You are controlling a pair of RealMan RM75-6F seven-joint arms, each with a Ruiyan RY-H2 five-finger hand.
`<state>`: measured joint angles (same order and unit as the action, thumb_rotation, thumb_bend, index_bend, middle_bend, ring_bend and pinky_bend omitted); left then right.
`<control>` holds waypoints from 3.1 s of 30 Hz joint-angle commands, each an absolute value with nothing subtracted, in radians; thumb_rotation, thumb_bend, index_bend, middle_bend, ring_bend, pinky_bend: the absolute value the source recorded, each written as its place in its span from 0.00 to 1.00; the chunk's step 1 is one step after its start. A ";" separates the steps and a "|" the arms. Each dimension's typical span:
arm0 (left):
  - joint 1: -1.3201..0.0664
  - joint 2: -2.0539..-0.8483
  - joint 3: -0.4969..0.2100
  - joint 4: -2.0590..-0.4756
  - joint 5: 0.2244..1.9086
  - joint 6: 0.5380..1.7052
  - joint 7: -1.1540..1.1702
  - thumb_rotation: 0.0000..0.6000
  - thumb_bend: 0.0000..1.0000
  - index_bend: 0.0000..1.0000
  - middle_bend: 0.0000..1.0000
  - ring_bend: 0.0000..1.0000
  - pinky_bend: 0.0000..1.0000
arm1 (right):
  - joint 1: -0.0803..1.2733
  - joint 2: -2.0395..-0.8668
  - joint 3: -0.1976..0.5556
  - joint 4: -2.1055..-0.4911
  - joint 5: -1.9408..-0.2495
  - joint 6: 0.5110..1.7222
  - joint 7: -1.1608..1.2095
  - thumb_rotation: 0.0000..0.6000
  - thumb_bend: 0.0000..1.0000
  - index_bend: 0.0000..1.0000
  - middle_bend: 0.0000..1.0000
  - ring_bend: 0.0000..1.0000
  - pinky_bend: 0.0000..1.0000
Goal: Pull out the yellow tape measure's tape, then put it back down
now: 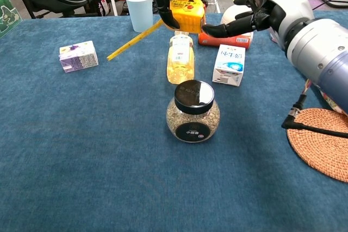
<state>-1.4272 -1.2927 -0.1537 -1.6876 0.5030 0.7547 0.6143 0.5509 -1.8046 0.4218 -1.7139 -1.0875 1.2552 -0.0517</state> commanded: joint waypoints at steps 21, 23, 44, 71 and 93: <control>-1.501 -1.352 -0.152 -1.652 0.353 0.802 0.653 1.00 0.28 0.62 0.53 0.50 0.67 | 0.604 -1.854 0.461 -1.655 -1.031 1.247 -0.078 0.97 0.29 0.00 0.00 0.02 0.10; -1.501 -1.350 -0.151 -1.653 0.349 0.798 0.650 1.00 0.28 0.62 0.53 0.50 0.67 | 0.611 -1.859 0.469 -1.643 -1.021 1.243 -0.079 0.97 0.30 0.00 0.00 0.02 0.10; -1.501 -1.339 -0.132 -1.640 0.349 0.776 0.626 1.00 0.28 0.62 0.53 0.50 0.67 | 0.608 -1.865 0.459 -1.615 -1.014 1.256 -0.056 0.97 0.49 0.00 0.00 0.02 0.10; -1.472 -1.290 -0.105 -1.672 0.390 0.775 0.594 1.00 0.28 0.62 0.53 0.50 0.67 | 0.608 -1.858 0.460 -1.613 -1.012 1.275 -0.066 0.97 0.63 0.00 0.03 0.05 0.10; -1.455 -1.279 -0.097 -1.662 0.414 0.763 0.567 1.00 0.28 0.62 0.53 0.50 0.67 | 0.606 -1.862 0.464 -1.605 -0.997 1.290 -0.073 0.97 0.74 0.52 0.19 0.16 0.12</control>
<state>-1.4556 -1.2785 -0.0967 -1.6624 0.4139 0.7634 0.5671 0.6059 -1.8622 0.4644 -1.6050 -0.9975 1.2905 -0.0730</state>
